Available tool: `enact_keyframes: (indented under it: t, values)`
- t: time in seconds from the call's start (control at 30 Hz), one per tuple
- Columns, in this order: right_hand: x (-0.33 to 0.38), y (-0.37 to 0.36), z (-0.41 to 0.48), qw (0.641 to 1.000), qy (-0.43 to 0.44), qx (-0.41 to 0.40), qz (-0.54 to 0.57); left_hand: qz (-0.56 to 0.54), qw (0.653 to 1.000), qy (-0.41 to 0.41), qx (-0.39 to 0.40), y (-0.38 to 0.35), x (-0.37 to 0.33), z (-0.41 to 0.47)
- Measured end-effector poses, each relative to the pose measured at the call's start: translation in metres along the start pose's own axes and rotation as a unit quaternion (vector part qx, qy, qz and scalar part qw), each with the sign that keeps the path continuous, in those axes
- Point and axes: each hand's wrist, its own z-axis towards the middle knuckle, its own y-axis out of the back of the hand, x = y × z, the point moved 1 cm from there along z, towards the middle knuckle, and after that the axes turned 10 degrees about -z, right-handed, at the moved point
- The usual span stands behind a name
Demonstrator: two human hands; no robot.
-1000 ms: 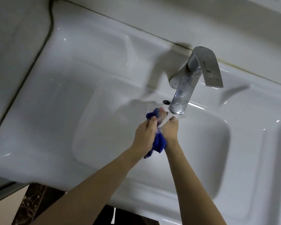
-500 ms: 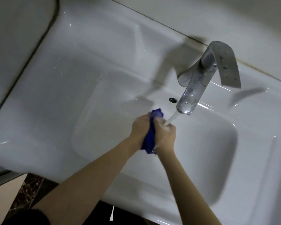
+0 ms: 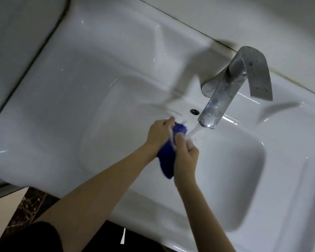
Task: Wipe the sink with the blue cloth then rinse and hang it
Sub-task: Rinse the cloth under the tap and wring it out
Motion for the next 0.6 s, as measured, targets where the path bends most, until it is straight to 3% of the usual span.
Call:
enact_keyframes:
  t: [0.13, 0.2, 0.37, 0.43, 0.6]
  values:
    - [0.01, 0.014, 0.03, 0.997, 0.005, -0.032, -0.065, 0.022, 0.999, -0.014, 0.047, -0.008, 0.016, -0.026]
    - [0.019, 0.023, 0.047, 0.998, -0.02, -0.038, -0.034, -0.017, 0.997, -0.01, 0.071, -0.005, 0.015, -0.04]
    - [0.025, 0.029, 0.026, 0.997, 0.06, -0.039, -0.027, -0.117, 0.992, -0.051, 0.001, 0.021, -0.015, -0.018]
    - [0.023, 0.026, 0.021, 0.995, 0.079, -0.045, -0.044, -0.102, 0.993, -0.066, -0.009, 0.025, -0.011, -0.015]
    - [0.027, -0.001, 0.008, 0.998, 0.044, -0.023, -0.026, -0.096, 0.99, -0.094, -0.052, 0.049, -0.007, -0.01]
